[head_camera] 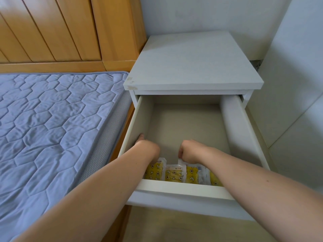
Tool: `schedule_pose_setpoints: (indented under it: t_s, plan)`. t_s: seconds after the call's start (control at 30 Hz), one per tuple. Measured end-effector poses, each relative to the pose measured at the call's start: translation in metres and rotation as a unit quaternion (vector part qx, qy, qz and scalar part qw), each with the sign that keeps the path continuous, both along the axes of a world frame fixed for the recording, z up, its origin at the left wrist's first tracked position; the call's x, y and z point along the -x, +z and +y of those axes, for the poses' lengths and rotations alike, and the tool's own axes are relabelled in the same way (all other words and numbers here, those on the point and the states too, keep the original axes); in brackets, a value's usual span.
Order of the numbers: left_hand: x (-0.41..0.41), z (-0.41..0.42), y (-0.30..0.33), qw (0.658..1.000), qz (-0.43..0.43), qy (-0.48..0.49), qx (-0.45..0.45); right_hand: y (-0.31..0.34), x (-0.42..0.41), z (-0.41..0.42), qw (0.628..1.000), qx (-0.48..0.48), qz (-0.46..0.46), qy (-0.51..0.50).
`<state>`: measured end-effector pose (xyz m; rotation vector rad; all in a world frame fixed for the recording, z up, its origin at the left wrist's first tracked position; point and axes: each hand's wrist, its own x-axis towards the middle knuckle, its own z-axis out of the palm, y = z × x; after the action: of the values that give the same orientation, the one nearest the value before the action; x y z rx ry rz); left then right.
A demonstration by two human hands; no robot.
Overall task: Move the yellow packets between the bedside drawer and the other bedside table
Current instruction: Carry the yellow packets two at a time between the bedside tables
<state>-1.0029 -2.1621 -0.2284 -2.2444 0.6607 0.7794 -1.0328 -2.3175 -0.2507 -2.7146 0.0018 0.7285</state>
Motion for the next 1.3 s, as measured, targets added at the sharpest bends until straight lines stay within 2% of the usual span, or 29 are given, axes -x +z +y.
schedule_pose_setpoints:
  t_s: [0.33, 0.43, 0.53, 0.7, 0.9, 1.07, 1.17, 1.3]
  plan:
    - [0.002, 0.001, 0.009, 0.999, -0.019, 0.005, 0.049, 0.011, 0.004, -0.001, 1.000, 0.015, -0.023, -0.012]
    - [0.000, 0.002, 0.019, 0.991, -0.031, 0.055, 0.114, 0.024, 0.005, 0.000, 0.999, 0.003, -0.022, -0.034]
    - [-0.002, 0.006, 0.058, 0.972, -0.053, 0.107, 0.201, 0.070, 0.008, 0.002, 0.999, -0.009, -0.008, -0.045]
    - [0.005, 0.018, 0.199, 0.935, -0.101, 0.132, 0.313, 0.222, 0.019, -0.001, 0.997, -0.030, -0.047, -0.055]
    - [0.024, 0.045, 0.437, 0.891, -0.191, 0.139, 0.388, 0.459, 0.036, 0.012, 0.992, -0.051, -0.113, -0.033]
    - [0.076, 0.083, 0.620, 0.848, -0.259, 0.164, 0.431, 0.638, 0.059, 0.046, 0.981, -0.078, -0.175, -0.022]
    - [0.116, 0.110, 0.677, 0.829, -0.300, 0.189, 0.432, 0.697, 0.081, 0.076, 0.976, -0.086, -0.198, 0.035]
    - [0.180, 0.147, 0.712, 0.799, -0.357, 0.239, 0.420, 0.732, 0.112, 0.121, 0.964, -0.106, -0.212, 0.121]
